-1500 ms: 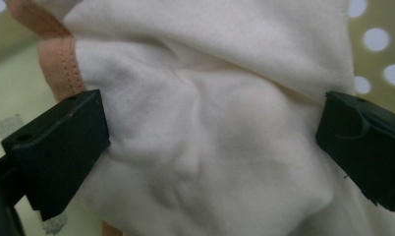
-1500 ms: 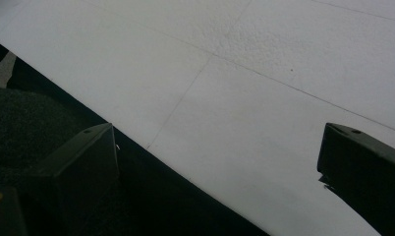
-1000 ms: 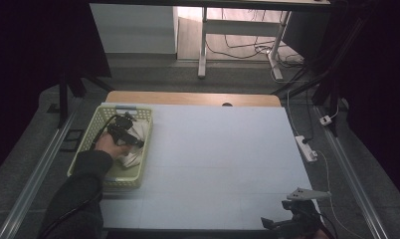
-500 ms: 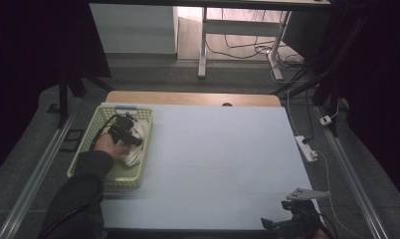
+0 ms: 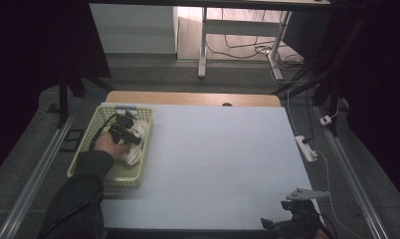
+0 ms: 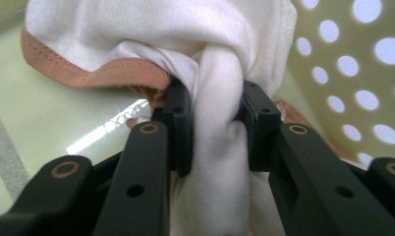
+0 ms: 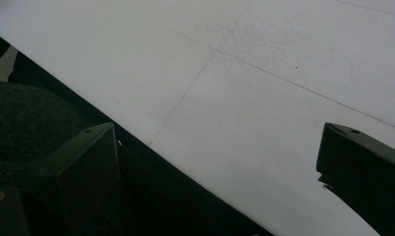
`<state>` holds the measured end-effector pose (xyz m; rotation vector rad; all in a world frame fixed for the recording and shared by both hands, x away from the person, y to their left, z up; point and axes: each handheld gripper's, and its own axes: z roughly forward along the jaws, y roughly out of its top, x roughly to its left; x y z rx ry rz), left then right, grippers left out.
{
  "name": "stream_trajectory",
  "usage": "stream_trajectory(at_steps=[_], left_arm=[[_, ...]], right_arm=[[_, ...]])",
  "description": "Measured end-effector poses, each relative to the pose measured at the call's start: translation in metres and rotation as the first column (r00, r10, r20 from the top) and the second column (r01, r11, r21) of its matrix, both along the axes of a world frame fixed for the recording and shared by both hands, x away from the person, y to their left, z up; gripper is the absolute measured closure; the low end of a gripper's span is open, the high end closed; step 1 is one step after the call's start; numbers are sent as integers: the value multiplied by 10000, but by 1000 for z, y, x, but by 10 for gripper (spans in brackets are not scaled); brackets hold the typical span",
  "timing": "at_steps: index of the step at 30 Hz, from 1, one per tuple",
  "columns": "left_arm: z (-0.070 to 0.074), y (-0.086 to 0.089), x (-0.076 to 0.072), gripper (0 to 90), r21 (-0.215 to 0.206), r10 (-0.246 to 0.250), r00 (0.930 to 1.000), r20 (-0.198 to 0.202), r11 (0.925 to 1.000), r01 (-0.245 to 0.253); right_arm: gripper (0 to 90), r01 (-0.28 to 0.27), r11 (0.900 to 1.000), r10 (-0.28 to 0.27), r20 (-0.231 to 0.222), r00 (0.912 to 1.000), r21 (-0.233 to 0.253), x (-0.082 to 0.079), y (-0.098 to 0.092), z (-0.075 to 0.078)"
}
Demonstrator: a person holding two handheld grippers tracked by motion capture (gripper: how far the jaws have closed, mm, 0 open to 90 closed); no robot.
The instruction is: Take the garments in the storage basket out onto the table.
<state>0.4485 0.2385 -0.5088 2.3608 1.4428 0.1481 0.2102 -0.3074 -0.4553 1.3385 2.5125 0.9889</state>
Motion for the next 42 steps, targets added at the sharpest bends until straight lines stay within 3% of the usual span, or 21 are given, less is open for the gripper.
stream_trajectory(at_steps=[9,14,18,24,42], left_arm=[[14,3,-2,691,-157,130,9999,95,9998,-128],[25,7,-2,690,-398,422,9988,-260,9983,-432],[34,9,-3,690,-355,461,9982,-374,9982,-474],[48,13,-5,690,-508,518,9983,-277,9973,-532],[90,13,-11,682,-282,180,9997,134,9994,-176]], right_arm=[[22,-5,10000,5,0,10000,2,0,0,0],[22,-5,10000,5,-1,10000,-15,0,0,0],[22,-34,10000,34,23,10000,-26,0,0,0],[22,-37,10000,37,12,10000,-26,0,0,0],[23,-78,9999,78,-2,10000,-79,1,1,-1]])
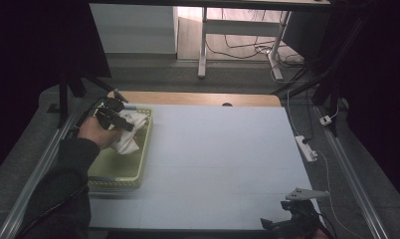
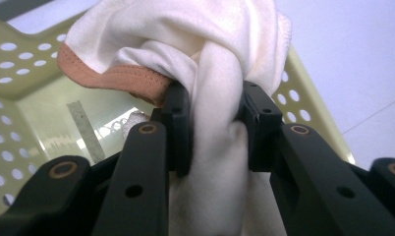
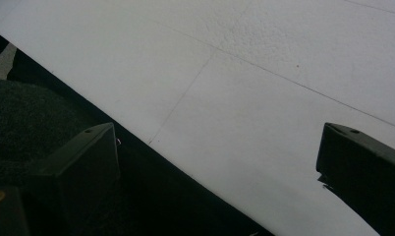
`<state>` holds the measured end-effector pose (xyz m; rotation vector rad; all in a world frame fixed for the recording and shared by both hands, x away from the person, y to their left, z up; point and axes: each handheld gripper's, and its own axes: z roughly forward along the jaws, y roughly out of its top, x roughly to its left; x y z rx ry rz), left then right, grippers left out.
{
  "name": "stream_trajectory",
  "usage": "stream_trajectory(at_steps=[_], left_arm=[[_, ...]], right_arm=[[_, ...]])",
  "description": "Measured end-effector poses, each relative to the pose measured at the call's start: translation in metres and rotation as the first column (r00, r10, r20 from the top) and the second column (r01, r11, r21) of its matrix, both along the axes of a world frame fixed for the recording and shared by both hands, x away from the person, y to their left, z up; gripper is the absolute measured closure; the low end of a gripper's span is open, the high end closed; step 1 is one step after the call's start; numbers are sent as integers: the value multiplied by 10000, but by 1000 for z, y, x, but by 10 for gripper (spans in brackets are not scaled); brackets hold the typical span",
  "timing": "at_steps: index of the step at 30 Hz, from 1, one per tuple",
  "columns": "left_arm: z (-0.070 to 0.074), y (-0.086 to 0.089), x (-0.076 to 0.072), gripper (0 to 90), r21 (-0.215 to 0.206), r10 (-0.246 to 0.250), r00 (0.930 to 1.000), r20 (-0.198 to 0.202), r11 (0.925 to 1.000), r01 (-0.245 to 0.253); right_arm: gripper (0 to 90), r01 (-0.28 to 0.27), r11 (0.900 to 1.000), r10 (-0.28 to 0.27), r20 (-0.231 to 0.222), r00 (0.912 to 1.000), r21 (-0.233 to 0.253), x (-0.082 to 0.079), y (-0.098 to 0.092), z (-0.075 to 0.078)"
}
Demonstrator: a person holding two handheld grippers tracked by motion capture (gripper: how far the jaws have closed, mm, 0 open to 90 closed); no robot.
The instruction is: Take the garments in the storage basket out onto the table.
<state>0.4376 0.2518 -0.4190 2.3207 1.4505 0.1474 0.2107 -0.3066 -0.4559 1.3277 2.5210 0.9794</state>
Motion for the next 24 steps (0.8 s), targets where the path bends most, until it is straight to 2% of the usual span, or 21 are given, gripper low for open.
stream_trajectory(at_steps=[13,24], left_arm=[[31,0,-4,681,-112,-177,9990,416,9998,182],[57,-9,-8,679,-315,-458,9947,916,9983,489]], right_arm=[[23,-1,10000,1,-35,10000,-33,0,0,0],[24,-13,10000,13,-47,10000,-55,0,0,0]])
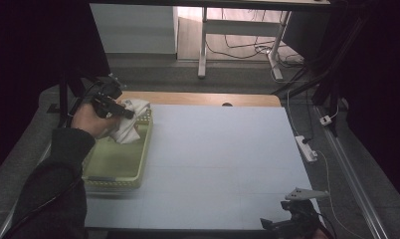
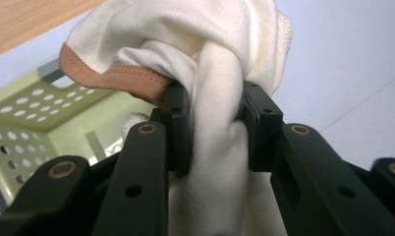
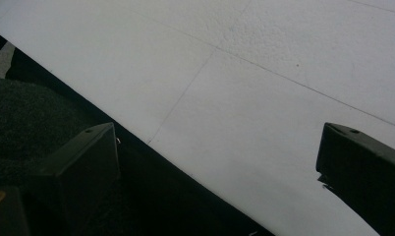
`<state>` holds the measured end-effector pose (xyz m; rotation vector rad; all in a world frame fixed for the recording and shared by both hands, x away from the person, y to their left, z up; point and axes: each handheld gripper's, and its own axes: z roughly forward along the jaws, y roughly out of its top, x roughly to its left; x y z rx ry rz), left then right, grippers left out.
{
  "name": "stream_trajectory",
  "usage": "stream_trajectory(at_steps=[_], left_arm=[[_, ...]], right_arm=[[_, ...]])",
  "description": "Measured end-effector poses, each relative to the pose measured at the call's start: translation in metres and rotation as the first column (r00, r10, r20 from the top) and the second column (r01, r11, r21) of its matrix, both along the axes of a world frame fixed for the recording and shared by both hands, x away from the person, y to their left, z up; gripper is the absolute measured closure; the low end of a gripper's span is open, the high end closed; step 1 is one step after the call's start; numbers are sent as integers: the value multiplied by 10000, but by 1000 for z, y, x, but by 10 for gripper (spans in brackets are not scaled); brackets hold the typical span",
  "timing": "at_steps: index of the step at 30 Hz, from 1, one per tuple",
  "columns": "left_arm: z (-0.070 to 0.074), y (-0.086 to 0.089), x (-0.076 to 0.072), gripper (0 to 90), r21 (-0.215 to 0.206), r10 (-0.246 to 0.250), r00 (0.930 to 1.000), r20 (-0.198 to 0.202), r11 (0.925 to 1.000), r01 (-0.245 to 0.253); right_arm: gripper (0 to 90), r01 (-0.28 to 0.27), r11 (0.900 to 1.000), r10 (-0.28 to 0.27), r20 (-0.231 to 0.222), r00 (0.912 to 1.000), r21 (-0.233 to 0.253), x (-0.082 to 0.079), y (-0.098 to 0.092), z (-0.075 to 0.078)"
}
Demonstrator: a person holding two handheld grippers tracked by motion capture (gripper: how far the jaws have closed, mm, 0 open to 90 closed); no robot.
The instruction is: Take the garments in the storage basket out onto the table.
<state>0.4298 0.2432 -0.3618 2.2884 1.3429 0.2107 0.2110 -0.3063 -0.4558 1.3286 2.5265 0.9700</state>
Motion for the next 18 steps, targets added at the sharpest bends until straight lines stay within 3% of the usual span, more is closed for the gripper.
stream_trajectory(at_steps=[11,18], left_arm=[[6,-28,0,676,-105,-618,9977,268,9980,621],[9,-50,1,675,-206,-1145,9926,395,9931,1154]], right_arm=[[24,7,10000,-7,6,10000,4,0,0,0],[23,11,10000,-11,23,10000,16,0,0,0]])
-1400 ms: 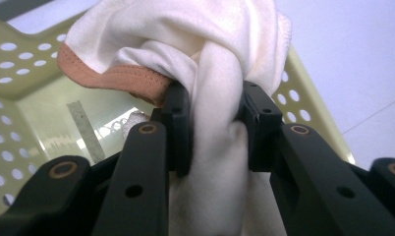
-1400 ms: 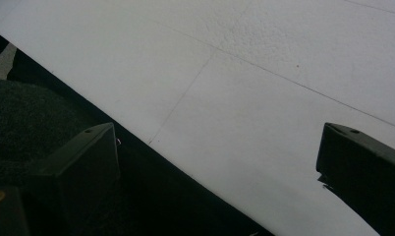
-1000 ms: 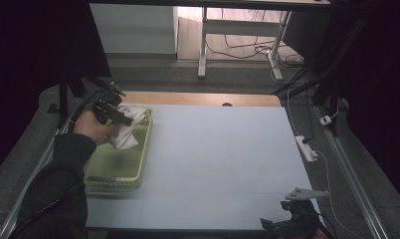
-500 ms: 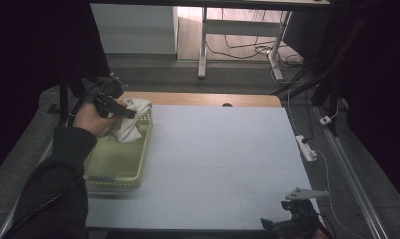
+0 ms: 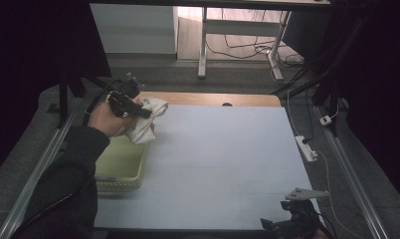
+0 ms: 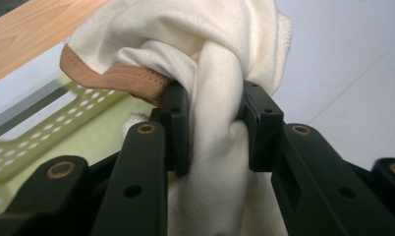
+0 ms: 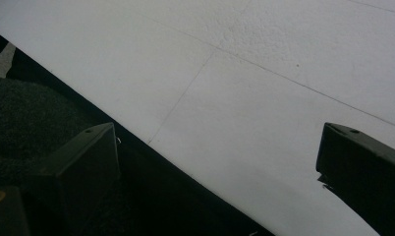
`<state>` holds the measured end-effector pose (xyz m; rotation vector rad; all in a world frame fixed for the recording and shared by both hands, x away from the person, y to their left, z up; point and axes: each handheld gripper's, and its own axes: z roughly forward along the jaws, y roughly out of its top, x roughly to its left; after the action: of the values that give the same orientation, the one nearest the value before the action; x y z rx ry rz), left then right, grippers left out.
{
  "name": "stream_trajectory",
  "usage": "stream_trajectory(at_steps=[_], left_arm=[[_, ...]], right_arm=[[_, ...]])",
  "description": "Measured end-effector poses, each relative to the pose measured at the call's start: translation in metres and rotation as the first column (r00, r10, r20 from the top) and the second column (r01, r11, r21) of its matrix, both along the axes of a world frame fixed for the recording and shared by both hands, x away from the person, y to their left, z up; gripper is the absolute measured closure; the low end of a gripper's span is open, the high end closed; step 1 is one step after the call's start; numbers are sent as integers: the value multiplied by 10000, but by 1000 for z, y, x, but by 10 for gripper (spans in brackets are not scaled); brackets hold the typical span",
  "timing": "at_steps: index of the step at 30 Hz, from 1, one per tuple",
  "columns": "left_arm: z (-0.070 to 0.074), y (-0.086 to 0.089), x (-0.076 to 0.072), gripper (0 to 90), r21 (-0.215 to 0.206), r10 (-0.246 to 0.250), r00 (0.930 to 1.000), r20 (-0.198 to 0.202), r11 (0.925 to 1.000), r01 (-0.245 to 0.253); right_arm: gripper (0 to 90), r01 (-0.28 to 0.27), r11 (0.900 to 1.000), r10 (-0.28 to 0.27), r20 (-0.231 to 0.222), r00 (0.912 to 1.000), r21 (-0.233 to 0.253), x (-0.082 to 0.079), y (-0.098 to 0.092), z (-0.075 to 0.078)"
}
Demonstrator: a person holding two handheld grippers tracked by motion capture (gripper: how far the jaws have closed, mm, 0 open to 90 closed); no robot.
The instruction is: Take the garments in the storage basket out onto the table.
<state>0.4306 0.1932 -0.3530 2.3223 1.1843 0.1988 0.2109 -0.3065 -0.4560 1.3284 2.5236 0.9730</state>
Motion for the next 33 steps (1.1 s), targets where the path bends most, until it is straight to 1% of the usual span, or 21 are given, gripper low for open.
stream_trajectory(at_steps=[6,11,22,33], left_arm=[[1,-20,0,673,-13,-460,9989,115,9989,460],[0,-37,2,673,40,-821,9965,145,9966,821],[-3,-68,4,671,-90,-1312,9911,222,9913,1314],[-9,-99,7,671,-115,-1791,9834,299,9837,1795]], right_arm=[[23,6,10000,-6,7,10000,24,0,0,0],[24,13,10000,-13,9,10000,45,0,0,0],[23,21,10000,-21,-27,10000,90,0,-1,0],[24,16,10000,-16,-21,10000,91,0,-1,0]])
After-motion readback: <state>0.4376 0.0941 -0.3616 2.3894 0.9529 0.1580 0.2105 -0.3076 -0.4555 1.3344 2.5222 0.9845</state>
